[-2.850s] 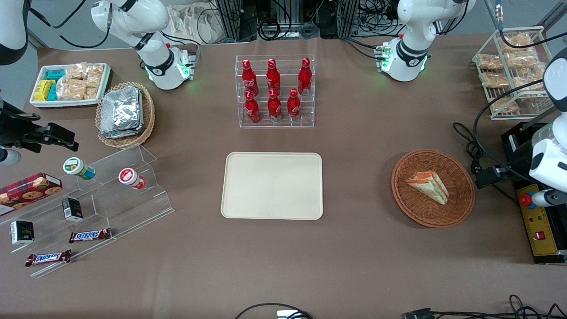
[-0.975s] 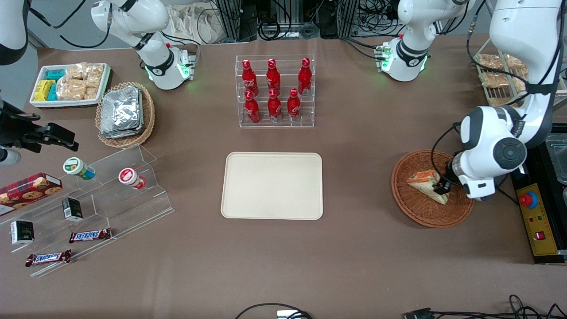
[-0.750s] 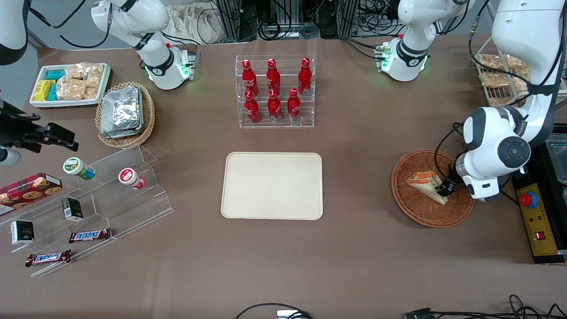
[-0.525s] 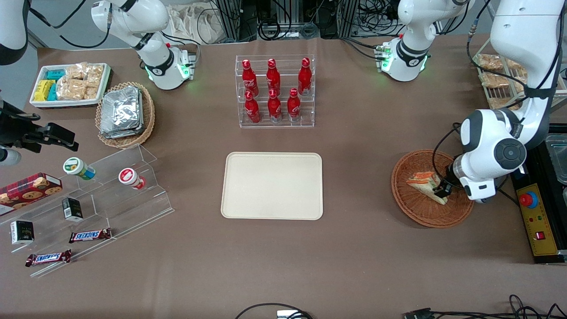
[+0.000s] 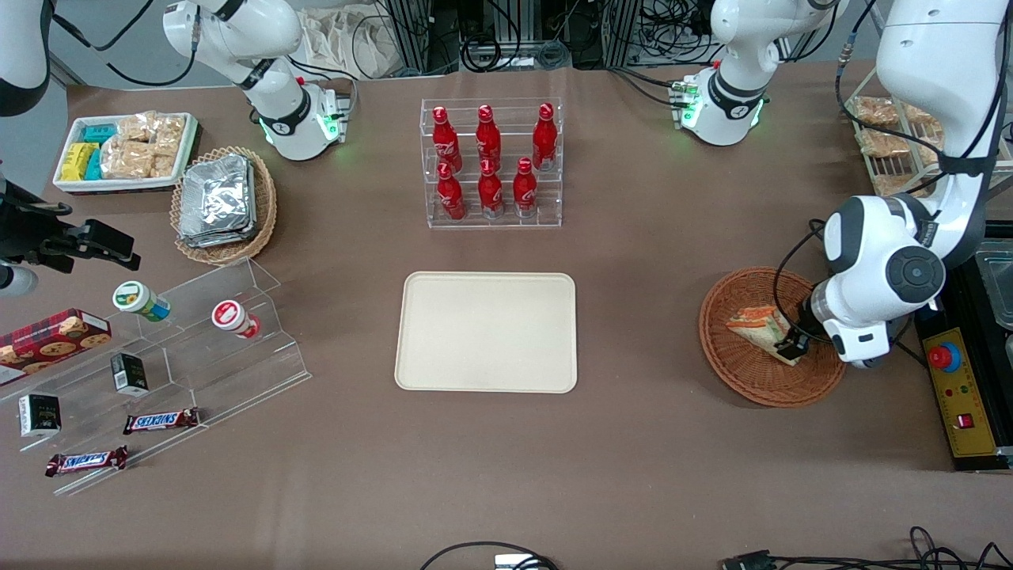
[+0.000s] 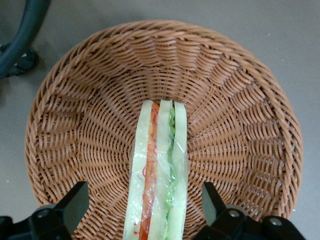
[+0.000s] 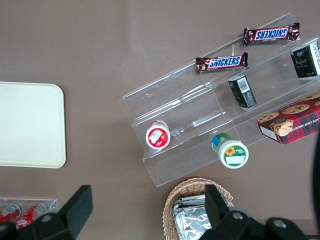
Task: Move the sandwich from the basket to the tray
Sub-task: 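Close the left gripper on the sandwich's upright edge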
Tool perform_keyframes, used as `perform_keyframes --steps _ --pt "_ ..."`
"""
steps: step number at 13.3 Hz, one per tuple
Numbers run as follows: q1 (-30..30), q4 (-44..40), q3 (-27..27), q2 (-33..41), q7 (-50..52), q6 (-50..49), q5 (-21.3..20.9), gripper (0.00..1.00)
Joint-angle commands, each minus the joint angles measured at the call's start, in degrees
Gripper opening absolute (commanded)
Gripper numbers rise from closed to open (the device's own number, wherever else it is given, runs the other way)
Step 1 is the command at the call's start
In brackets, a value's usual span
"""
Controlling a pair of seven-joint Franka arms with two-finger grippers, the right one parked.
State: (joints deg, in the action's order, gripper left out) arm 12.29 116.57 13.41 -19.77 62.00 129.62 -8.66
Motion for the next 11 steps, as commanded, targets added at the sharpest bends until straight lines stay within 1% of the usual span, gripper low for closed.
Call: perform_keyframes --steps 1,6,7,8,9,10,11 --pt "-0.3 -0.4 0.2 -2.2 0.3 0.7 0.4 1.0" --pt "0.0 -0.4 0.1 -3.6 -0.2 0.5 -0.2 0.99" --pt "0.2 -0.6 0.1 -3.5 -0.4 -0.2 -0.2 0.87" --pt "-0.2 -1.1 0.0 -3.7 0.5 -0.3 -0.3 0.63" --pt "-0.2 -1.5 0.1 -3.7 0.1 -1.0 -0.5 0.28" --pt "-0.3 -2.0 0.0 -3.4 0.1 -2.1 -0.6 0.05" --pt "-0.3 -2.8 0.1 -3.4 0.0 -3.8 -0.7 0.02"
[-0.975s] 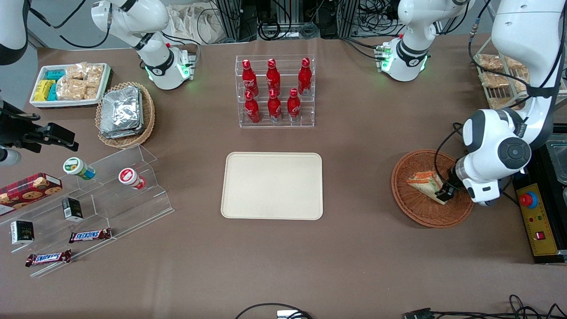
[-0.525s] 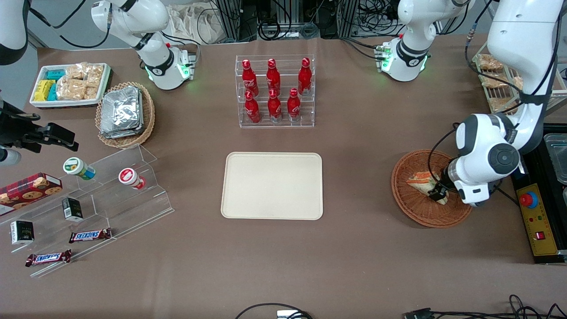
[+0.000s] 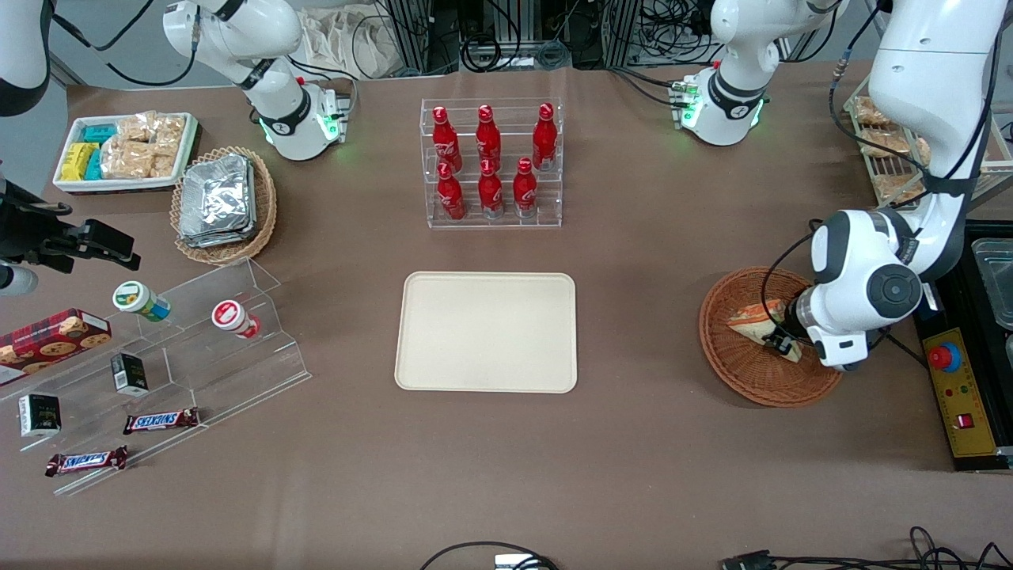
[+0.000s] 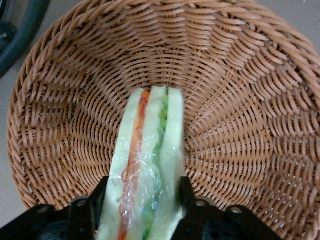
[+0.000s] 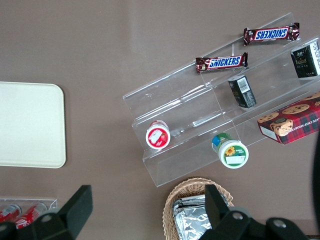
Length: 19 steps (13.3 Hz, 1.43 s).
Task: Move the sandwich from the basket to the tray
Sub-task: 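Close the left gripper on the sandwich's upright edge, then lift the sandwich out of the basket with the left gripper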
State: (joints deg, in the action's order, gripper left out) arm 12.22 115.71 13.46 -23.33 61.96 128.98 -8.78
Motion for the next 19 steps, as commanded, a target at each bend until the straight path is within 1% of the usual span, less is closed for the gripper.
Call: perform_keyframes --steps 1,3,4,7,9,12,14,15,16,19 --pt "-0.3 -3.0 0.1 0.1 -0.1 -5.4 -1.1 0.0" --pt "-0.3 -4.9 0.1 0.3 -0.2 -10.4 -4.7 0.0" --pt "-0.3 -6.2 0.2 0.6 -0.5 -13.4 -5.4 0.0" --pt "-0.6 -9.3 1.2 2.1 -2.7 -19.4 -5.4 0.0" --pt "-0.6 -12.6 3.0 2.4 -6.0 -22.6 -4.4 0.0" --pt "-0.6 -20.9 7.3 1.1 -6.2 -29.8 -4.1 0.0" --pt "-0.8 -24.3 9.3 0.0 -5.8 -30.6 -1.0 0.0" --pt "-1.1 -25.3 10.9 -0.5 -5.4 -30.6 -0.2 0.0" --pt "-2.1 -25.6 12.0 -1.0 -5.4 -30.5 -0.3 0.0" --pt "-8.3 -26.8 12.1 -2.9 -5.9 -30.0 -0.8 0.0"
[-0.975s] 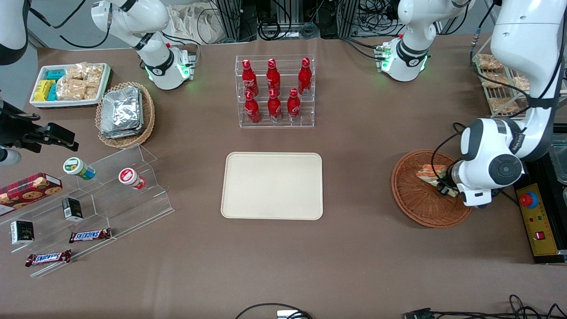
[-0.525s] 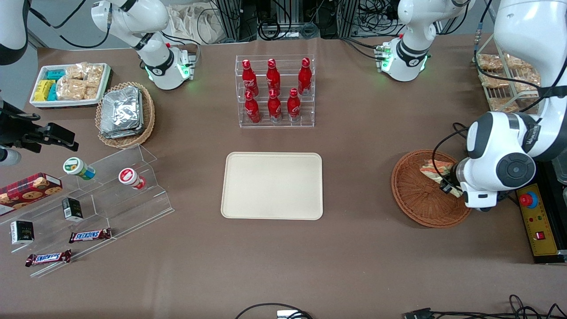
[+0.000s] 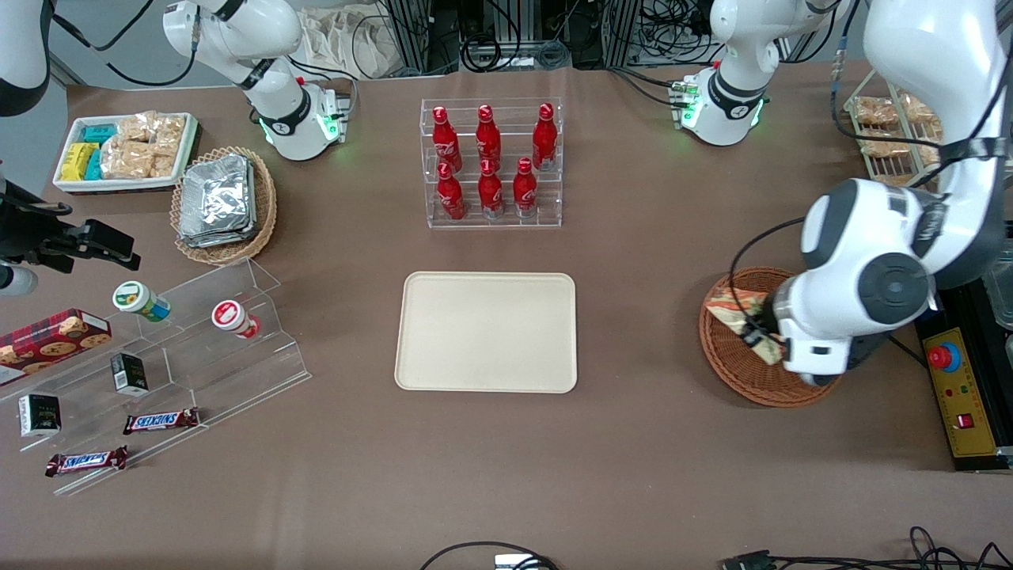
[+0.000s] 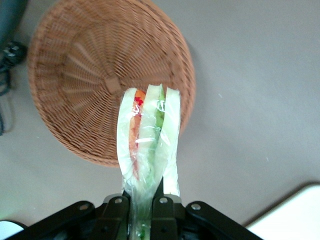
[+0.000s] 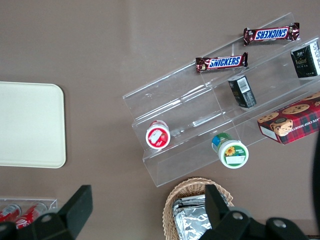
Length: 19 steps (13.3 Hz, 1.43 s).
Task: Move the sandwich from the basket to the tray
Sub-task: 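Lift the sandwich out of the basket with the left gripper, then carry the sandwich over the cream tray and lower it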
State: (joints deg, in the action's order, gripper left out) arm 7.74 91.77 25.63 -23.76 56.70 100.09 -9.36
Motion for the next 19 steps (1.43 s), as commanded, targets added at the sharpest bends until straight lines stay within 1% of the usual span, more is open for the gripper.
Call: perform_keyframes --steps 1,2,3,5,7,9,10,11,12,16,19 --pt "-6.0 -2.9 -0.1 -3.0 -0.9 -1.0 -0.2 0.01" --pt "-7.9 -4.1 -0.1 -4.0 -1.1 -0.8 0.0 0.05" --pt "-9.7 -5.9 0.0 -5.5 -1.2 -0.6 0.0 0.05" --pt "-15.2 -9.2 0.0 -8.7 -1.2 0.3 -0.3 0.05" --pt "-18.2 -10.4 -0.1 -11.6 -1.3 4.5 -0.5 0.05" --pt "-21.4 -10.3 -0.1 -14.0 -1.2 10.8 -0.6 0.01" --pt "-22.7 -10.4 -0.1 -15.3 -1.5 12.5 -1.3 0.0" --pt "-23.5 -10.4 -0.1 -16.7 -2.5 14.0 -3.6 0.0" --pt "-24.0 -10.3 -0.1 -18.0 -5.7 15.6 -5.7 0.0" --pt "-25.1 -10.2 -0.1 -21.4 -15.4 20.5 -7.0 0.0" --pt "-27.3 -10.1 -0.1 -22.4 -16.3 21.5 -7.1 0.0"
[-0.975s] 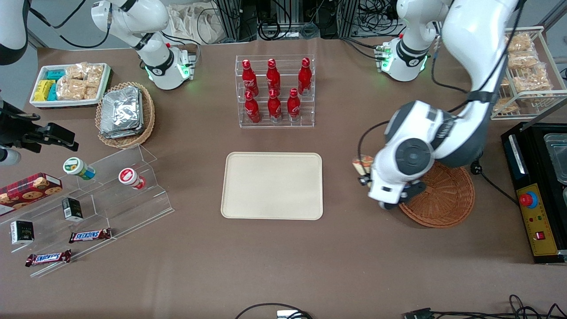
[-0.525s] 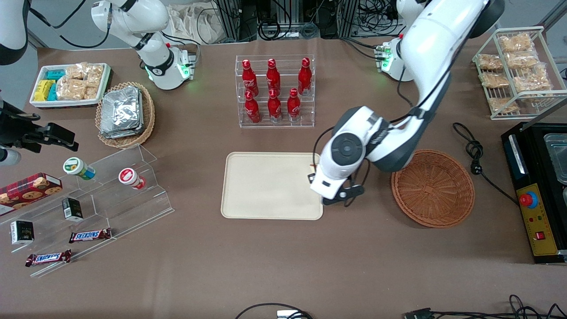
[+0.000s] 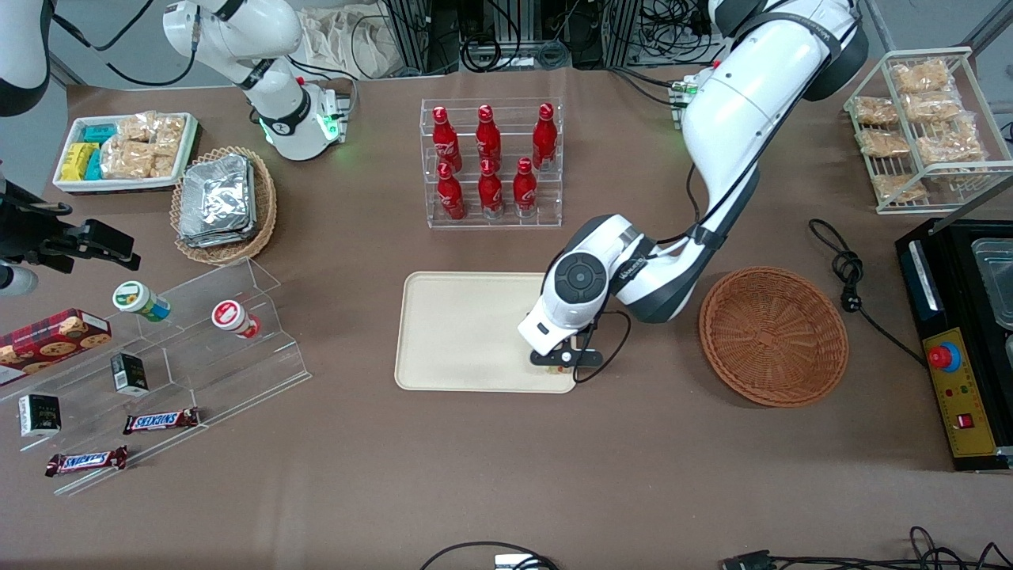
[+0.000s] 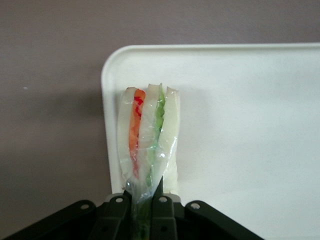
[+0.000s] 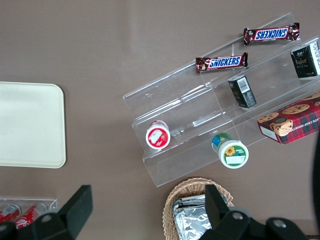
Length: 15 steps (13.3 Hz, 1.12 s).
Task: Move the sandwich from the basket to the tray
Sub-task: 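Carry the sandwich over the cream tray and lower it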
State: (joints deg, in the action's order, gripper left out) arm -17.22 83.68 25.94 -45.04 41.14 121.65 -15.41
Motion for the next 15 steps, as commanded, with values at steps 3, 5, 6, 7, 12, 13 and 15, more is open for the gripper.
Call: perform_keyframes --steps 3,5,6,7,12,13,15 --pt "-3.2 -2.0 -0.5 -0.9 -0.4 0.2 -1.3 1.0" --pt "-2.5 -1.8 -0.4 0.7 -0.6 -1.1 -1.1 1.0" --pt "-2.5 -1.8 -0.5 1.4 -0.4 -1.4 -1.0 1.0" --pt "-2.2 -1.7 -0.5 2.3 -0.2 -1.6 -0.9 1.0" --pt "3.7 6.7 -0.5 14.7 1.2 -3.5 -0.2 1.0" --pt "5.2 11.0 -0.4 18.5 1.2 -2.7 -0.1 1.0" --pt "6.3 18.4 -0.4 24.6 1.2 -2.6 0.0 1.0"
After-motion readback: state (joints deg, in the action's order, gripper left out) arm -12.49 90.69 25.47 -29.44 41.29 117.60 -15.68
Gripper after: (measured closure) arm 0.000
